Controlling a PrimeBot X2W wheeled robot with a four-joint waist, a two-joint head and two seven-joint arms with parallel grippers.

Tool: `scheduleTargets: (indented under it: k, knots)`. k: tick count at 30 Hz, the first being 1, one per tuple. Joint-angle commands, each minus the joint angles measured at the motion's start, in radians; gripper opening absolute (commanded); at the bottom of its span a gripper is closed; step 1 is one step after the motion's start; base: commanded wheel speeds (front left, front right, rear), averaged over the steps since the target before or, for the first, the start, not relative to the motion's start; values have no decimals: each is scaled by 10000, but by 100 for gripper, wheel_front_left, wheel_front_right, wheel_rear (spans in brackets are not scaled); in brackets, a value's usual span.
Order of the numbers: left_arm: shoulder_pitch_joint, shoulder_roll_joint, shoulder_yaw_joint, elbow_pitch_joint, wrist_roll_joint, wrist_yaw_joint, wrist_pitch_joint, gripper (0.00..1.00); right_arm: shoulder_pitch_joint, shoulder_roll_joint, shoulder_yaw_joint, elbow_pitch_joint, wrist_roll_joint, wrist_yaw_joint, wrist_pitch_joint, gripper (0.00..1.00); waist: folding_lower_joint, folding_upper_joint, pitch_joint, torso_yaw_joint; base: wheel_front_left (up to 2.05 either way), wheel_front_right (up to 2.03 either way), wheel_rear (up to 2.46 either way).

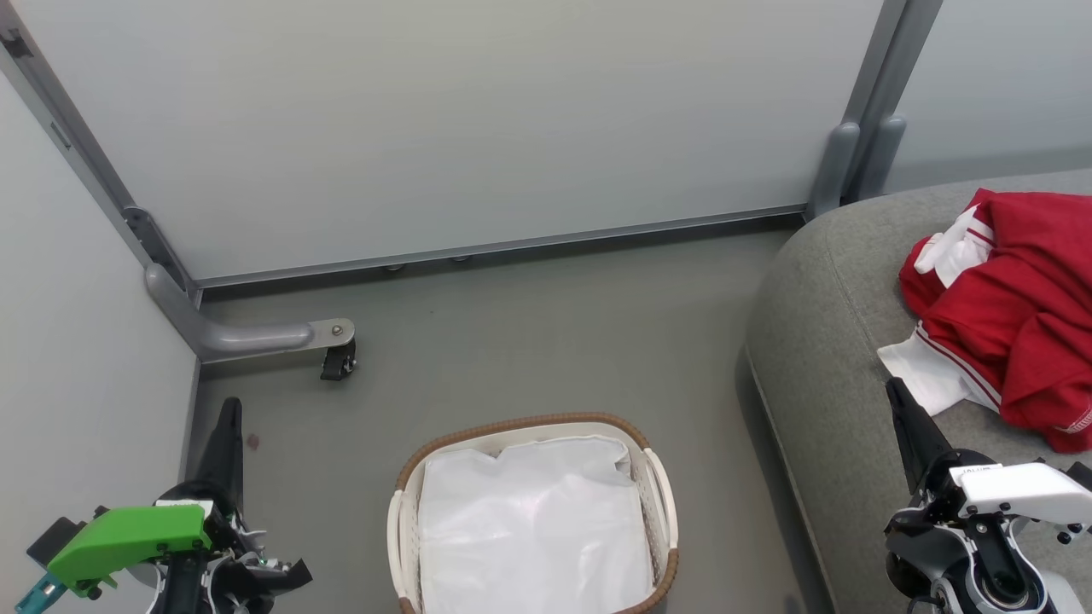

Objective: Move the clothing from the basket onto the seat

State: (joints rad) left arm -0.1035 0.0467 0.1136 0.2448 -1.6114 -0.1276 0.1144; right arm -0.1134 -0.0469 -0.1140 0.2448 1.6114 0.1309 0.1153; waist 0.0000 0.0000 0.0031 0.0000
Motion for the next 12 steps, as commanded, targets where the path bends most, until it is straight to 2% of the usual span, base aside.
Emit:
scheduleTargets:
  k: [1, 12]
  knots:
    - [-108, 66, 20, -14, -31, -60, 29, 0, 102, -63, -18, -25, 32, -3, 11, 0, 0, 0, 0, 0, 0, 0, 0]
    - [-108, 66, 20, -15, -32, -60, 29, 0, 102, -63, -17, -25, 32, -3, 10, 0, 0, 0, 0, 0, 0, 0, 0]
